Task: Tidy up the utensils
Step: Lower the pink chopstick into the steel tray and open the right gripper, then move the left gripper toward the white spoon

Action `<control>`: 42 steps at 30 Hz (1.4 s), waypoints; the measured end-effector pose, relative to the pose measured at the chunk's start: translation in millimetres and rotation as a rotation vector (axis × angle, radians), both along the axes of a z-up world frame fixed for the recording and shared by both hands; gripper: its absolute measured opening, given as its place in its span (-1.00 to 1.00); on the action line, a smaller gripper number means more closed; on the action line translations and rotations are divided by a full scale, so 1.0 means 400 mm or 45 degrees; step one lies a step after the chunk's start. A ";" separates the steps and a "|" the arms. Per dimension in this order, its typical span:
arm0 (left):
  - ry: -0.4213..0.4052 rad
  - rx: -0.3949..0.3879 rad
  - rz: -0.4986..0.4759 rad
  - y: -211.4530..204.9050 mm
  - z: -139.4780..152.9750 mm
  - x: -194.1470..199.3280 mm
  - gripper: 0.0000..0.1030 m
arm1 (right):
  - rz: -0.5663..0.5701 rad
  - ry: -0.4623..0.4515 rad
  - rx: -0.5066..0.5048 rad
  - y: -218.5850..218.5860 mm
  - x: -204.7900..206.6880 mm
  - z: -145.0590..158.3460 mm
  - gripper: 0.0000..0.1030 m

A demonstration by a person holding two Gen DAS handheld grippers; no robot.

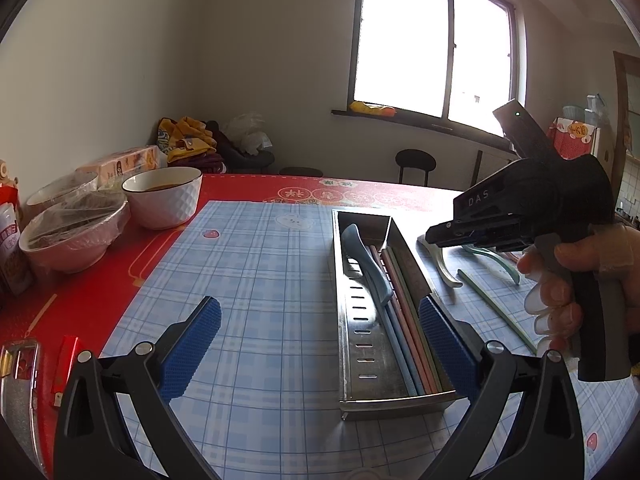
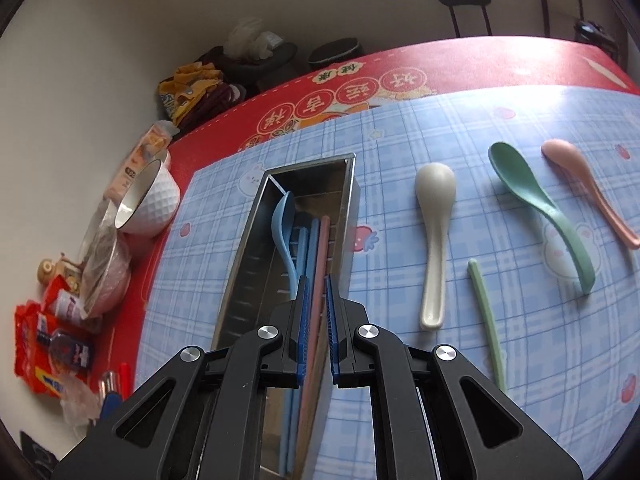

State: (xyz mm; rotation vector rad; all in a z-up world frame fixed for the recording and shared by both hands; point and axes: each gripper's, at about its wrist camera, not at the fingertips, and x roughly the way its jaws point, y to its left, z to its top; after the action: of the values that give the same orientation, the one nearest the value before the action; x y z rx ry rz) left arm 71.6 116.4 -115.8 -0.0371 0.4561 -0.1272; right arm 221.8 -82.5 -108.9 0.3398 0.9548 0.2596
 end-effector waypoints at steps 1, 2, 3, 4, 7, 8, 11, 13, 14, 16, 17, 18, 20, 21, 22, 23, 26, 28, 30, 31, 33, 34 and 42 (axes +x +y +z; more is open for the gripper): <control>0.002 0.000 0.000 -0.001 0.000 0.000 0.88 | 0.008 -0.025 -0.014 -0.015 -0.008 0.003 -0.09; 0.004 -0.001 0.000 0.001 0.001 0.003 0.88 | 0.016 -0.050 -0.021 -0.029 -0.016 0.007 0.01; 0.004 0.000 0.001 0.001 0.000 0.003 0.88 | 0.028 -0.067 -0.031 -0.044 -0.023 0.008 0.01; 0.004 0.000 0.002 0.001 0.001 0.002 0.88 | 0.041 -0.078 -0.045 -0.060 -0.030 0.008 0.02; 0.004 0.003 0.004 -0.002 0.000 0.001 0.88 | 0.073 -0.140 -0.084 -0.107 -0.060 0.010 0.17; 0.004 0.004 0.006 -0.001 0.001 0.003 0.88 | 0.084 -0.172 -0.099 -0.124 -0.071 0.012 0.24; -0.001 0.011 0.025 -0.001 0.002 0.002 0.88 | 0.106 -0.280 -0.158 -0.175 -0.110 0.017 0.45; -0.002 0.017 0.030 -0.003 0.002 0.001 0.88 | 0.114 -0.337 -0.175 -0.212 -0.133 0.015 0.70; 0.003 0.019 0.028 -0.005 0.002 0.002 0.88 | 0.122 -0.358 -0.166 -0.233 -0.143 0.013 0.70; 0.016 0.027 0.011 -0.010 0.001 0.006 0.88 | 0.132 -0.377 -0.145 -0.271 -0.158 0.006 0.70; 0.020 0.033 0.006 -0.014 0.001 0.008 0.87 | 0.136 -0.385 -0.134 -0.290 -0.165 0.003 0.70; 0.022 0.031 -0.006 -0.019 0.003 0.008 0.86 | 0.138 -0.395 -0.123 -0.307 -0.171 0.000 0.70; 0.024 0.046 -0.025 -0.035 0.013 0.006 0.77 | 0.136 -0.418 -0.106 -0.340 -0.180 -0.006 0.70; 0.037 0.057 -0.034 -0.046 0.022 0.007 0.73 | 0.132 -0.428 -0.098 -0.356 -0.183 -0.008 0.70; 0.046 0.057 -0.050 -0.056 0.036 0.009 0.67 | 0.128 -0.435 -0.089 -0.373 -0.182 -0.009 0.71; 0.053 0.053 -0.066 -0.066 0.051 0.011 0.65 | 0.121 -0.440 -0.076 -0.386 -0.180 -0.010 0.71; 0.075 0.059 -0.105 -0.111 0.105 0.028 0.58 | 0.100 -0.443 -0.038 -0.423 -0.159 -0.009 0.71; 0.105 0.079 -0.140 -0.151 0.135 0.049 0.45 | 0.068 -0.431 -0.051 -0.440 -0.137 -0.006 0.71; 0.152 0.095 -0.181 -0.197 0.157 0.080 0.29 | 0.063 -0.417 -0.067 -0.444 -0.112 -0.006 0.71; 0.180 0.103 -0.199 -0.220 0.162 0.101 0.15 | 0.043 -0.409 -0.104 -0.444 -0.100 -0.006 0.71; 0.230 0.124 -0.237 -0.270 0.166 0.140 -0.05 | 0.026 -0.386 -0.177 -0.437 -0.074 -0.007 0.71; 0.245 0.148 -0.255 -0.297 0.164 0.158 -0.14 | 0.021 -0.381 -0.209 -0.435 -0.063 -0.008 0.71; 0.518 0.252 -0.369 -0.456 0.073 0.342 -0.50 | -0.032 -0.434 -0.212 -0.484 -0.024 -0.034 0.71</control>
State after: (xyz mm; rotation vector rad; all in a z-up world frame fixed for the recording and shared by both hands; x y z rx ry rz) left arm 208.6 -66.0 -86.8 0.2020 0.8782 -0.3622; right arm 212.1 -276.1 -122.4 0.1476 0.6305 0.2051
